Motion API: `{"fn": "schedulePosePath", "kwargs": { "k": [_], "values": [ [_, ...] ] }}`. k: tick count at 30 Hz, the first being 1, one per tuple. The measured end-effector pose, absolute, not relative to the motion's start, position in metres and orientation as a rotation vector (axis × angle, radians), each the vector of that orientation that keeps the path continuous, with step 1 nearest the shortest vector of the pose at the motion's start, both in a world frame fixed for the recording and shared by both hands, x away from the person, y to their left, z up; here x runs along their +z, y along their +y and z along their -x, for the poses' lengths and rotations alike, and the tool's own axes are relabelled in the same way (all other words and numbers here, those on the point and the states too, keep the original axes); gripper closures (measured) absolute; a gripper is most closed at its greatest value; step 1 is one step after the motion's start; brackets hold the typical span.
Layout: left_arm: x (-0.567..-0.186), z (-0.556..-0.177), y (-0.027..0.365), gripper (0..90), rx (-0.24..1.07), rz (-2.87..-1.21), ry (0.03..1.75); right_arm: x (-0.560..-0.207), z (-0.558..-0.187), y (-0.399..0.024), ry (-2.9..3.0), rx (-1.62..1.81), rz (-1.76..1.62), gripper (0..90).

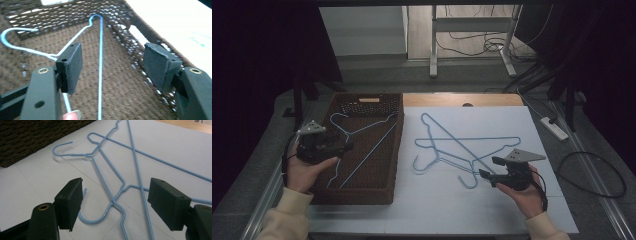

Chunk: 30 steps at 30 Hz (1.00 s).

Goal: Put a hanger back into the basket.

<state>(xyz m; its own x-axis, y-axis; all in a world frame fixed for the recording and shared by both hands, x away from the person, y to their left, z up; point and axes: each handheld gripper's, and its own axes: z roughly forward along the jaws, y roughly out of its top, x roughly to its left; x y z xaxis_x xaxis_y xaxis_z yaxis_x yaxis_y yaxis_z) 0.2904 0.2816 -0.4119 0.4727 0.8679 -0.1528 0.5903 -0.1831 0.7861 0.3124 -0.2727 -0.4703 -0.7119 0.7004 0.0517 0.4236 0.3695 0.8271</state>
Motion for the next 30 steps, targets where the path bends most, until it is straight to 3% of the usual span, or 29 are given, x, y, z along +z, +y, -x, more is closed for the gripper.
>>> {"fn": "schedulePosePath", "kwargs": {
  "k": [17, 30],
  "values": [
    [-0.416, -0.261, 0.233, 31.4, 0.362, -1.85, 1.016, -0.47, -0.313, -0.277, 2.309, 1.271, -1.002, 29.0],
    [-0.424, -0.252, 0.221, 31.3, 0.377, -1.855, 0.978, -0.471, -0.312, -0.276, 2.309, 1.26, -0.988, 29.2]
  ]
}}
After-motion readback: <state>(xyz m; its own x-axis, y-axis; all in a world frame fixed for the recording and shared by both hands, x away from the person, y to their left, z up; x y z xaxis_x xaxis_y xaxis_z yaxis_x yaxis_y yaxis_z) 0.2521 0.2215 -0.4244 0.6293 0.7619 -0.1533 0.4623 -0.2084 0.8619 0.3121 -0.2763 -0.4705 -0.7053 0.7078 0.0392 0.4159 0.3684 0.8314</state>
